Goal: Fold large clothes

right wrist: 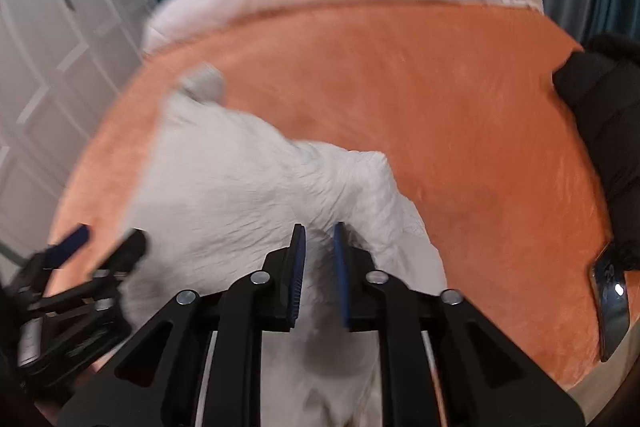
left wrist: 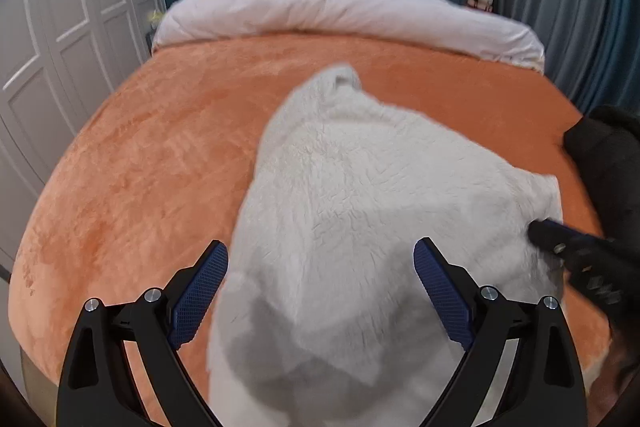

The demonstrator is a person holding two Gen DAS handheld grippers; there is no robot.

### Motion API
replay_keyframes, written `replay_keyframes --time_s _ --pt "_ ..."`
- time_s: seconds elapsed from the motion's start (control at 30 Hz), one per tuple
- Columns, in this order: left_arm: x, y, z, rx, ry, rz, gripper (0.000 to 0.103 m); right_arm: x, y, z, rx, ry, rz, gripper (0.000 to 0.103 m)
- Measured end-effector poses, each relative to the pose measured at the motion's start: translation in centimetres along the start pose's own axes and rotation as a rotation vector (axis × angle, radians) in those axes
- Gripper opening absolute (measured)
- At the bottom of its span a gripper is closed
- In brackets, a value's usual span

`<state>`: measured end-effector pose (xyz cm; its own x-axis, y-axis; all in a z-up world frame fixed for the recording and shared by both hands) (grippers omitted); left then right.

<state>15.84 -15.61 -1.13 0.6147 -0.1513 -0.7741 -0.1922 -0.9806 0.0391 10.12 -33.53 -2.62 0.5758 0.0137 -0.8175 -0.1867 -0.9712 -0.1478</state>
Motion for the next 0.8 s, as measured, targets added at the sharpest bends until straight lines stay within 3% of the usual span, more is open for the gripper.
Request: replay_keyframes --time_s 0.07,0.2,0.8 --pt "2.2 0.1 0.2 -0.007 -0.023 0.012 0.097 2.7 0.1 0.1 0.025 -0.031 0.0 0.01" --pt "3.7 0.0 0.7 -0.057 -0.024 0.04 0.098 5.0 0.3 1.5 0.044 -0.008 -0.01 0.01" --pt "6.6 1.5 2.5 0.008 0.13 -0.073 0.098 7.5 -1.1 3.2 0.044 0.107 0.027 0.009"
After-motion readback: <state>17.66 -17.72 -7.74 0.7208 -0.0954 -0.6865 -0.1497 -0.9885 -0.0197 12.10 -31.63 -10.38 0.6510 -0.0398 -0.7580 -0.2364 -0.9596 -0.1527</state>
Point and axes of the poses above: each gripper's, at about its wrist camera, not at the fingertips, and x roughly the way its jaws point, y to its right, z to its underside, the point moved 4 cm from there along x, roughly the way its jaws point, and after that the axes turned 5 degrees about -x, right-handed, at the moved point
